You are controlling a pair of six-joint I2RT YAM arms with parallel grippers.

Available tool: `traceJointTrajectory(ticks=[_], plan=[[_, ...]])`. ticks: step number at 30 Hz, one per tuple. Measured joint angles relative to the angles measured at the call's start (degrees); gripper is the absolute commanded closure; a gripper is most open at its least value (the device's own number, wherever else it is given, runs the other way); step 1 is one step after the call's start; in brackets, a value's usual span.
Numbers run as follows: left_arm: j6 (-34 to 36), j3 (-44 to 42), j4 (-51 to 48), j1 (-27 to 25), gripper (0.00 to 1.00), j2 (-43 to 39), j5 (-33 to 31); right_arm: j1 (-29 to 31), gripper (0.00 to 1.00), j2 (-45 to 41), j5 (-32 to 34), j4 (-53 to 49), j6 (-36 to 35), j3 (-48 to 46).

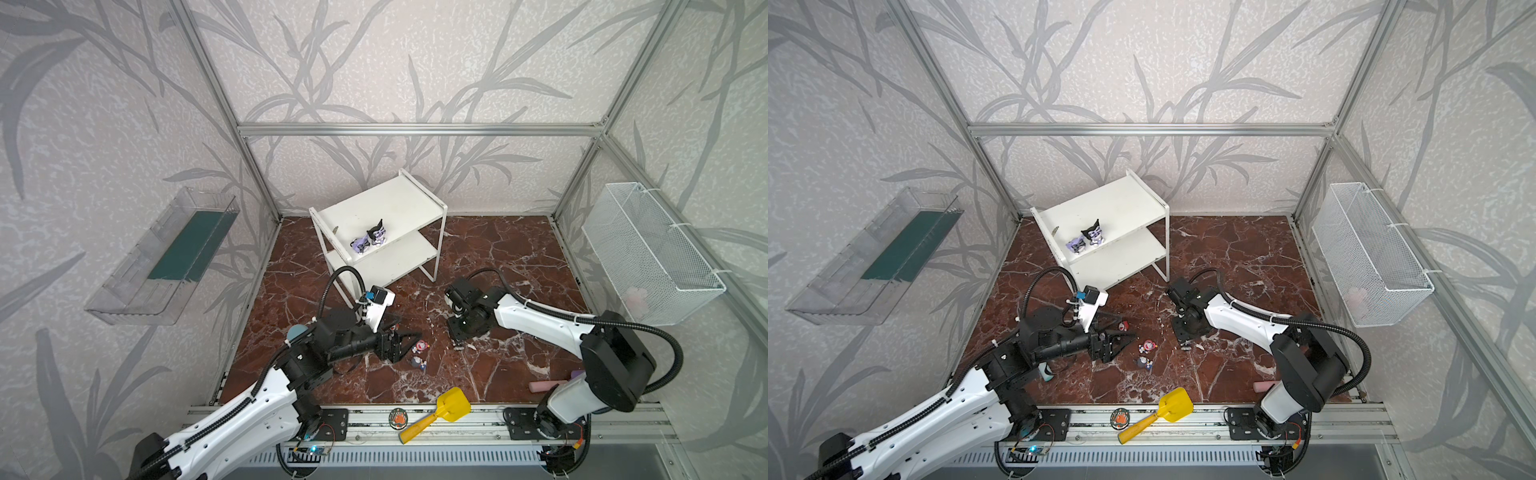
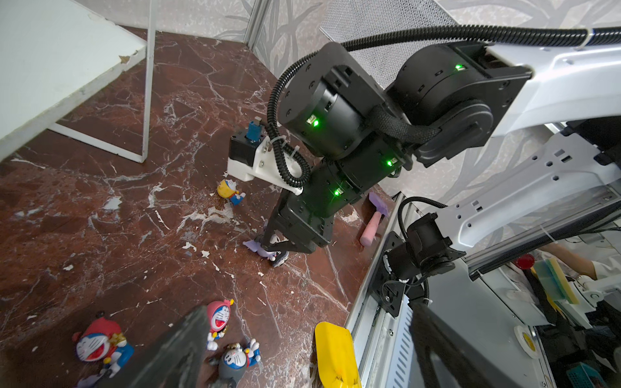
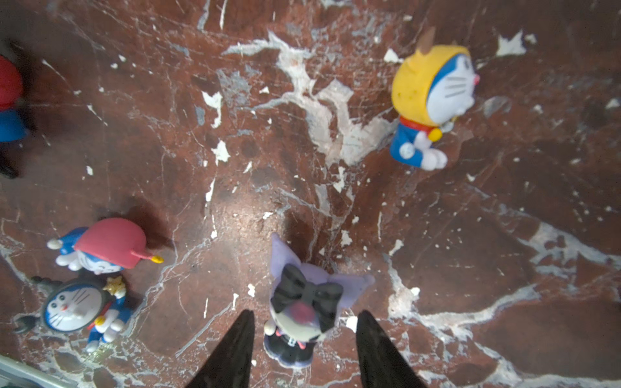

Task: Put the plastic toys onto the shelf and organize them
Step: 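Lift the purple Kuromi figure with the right gripper toward the shelf, then lower the Kuromi figure onto the top shelf beside the other Kuromis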

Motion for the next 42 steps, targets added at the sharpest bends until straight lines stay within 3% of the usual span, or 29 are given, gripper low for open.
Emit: traceJointTrajectory(ticks=[12,23,30,34,42], plan=[[7.43,14.51,-18.93,-4.59,0.01,8.09,-4.22,-0.02,0.56,3.19,-0.57,1.49,0.22,0.09],[12.52,16.24,-26.62,-5.79,0.01,8.04,-5.57,0.00,0.75,4.35,-0.50,2.01,0.72,0.94],[13.27,16.24,-28.24,-5.81,0.01,7.50,-6.43,0.00,0.79,3.93,-0.07,2.16,0.52,0.92],[14.08,16.24,-30.18,-5.81,0.01,6.12,-7.63,0.09,0.79,-0.81,-0.39,5.92,-0.72,-0.98],[14.67,16.24,-33.53,-5.81,0.01,0.74,-11.45,1.09,0.79,-19.43,-2.38,18.43,-6.84,-5.35]])
